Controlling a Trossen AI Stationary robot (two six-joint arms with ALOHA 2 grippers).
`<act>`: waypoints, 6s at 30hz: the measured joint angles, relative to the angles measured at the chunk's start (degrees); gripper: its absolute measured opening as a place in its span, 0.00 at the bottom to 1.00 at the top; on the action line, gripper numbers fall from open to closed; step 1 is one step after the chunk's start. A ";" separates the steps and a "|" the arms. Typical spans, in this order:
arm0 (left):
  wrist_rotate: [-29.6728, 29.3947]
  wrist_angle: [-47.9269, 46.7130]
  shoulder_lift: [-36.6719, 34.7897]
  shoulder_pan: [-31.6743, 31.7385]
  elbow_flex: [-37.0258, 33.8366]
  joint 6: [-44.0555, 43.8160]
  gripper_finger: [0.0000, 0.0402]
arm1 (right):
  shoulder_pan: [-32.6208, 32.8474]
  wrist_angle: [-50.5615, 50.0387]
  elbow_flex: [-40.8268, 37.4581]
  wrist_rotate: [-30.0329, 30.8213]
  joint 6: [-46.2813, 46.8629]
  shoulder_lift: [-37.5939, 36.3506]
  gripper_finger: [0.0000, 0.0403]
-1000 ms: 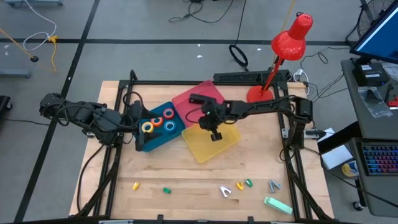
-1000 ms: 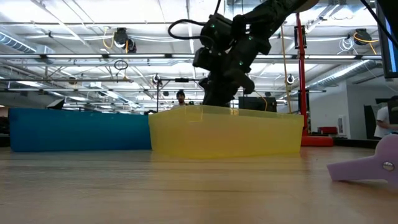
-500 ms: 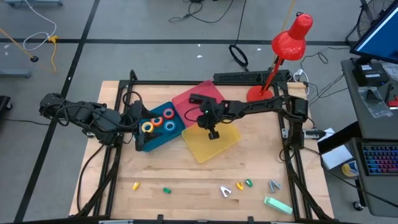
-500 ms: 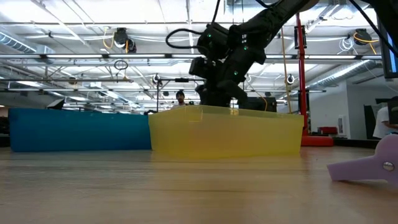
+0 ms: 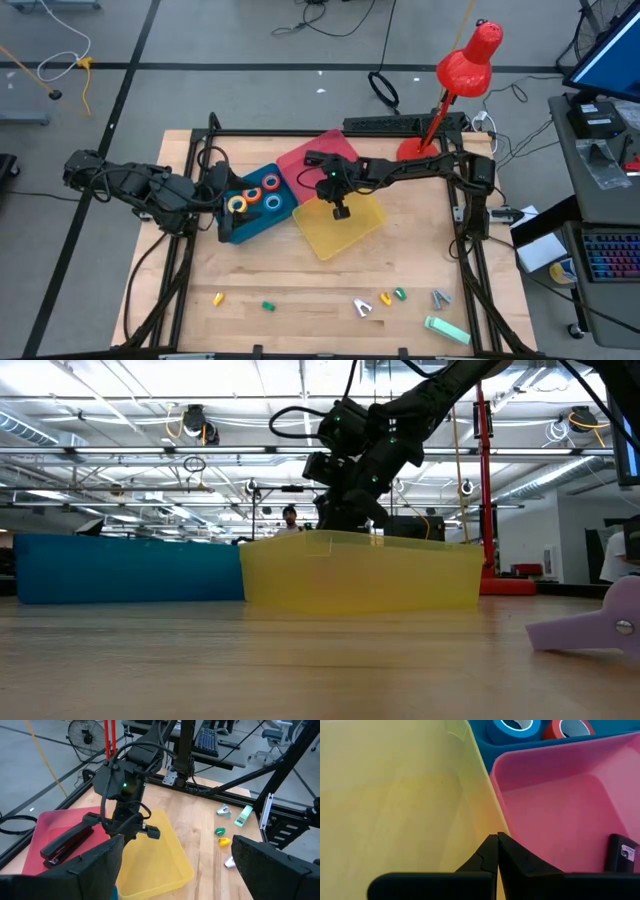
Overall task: Pick and place Stapler, Stapler remover, tape
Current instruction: Adjust the yellow bin, then put the light blue stapler into the pink bin
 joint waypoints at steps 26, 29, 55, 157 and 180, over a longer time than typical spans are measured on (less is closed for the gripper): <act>0.07 1.34 0.00 -0.15 0.02 1.80 0.91 | -7.04 -31.41 -6.81 18.27 3.77 -20.00 0.00; 0.09 1.34 0.00 -0.15 0.02 1.79 0.91 | -8.85 -29.45 -12.35 16.58 4.70 -19.91 0.00; 0.24 2.52 0.00 -0.15 0.02 2.12 0.92 | -4.84 -20.54 -19.85 10.18 7.45 -19.98 0.00; 15.72 16.51 -0.39 -5.73 -13.12 6.97 0.91 | 48.99 -52.89 -18.01 -16.60 90.63 -40.86 0.00; 16.45 27.37 -0.44 -7.67 -19.32 9.40 0.91 | 71.35 -36.85 -20.23 -2.71 115.54 -40.28 0.18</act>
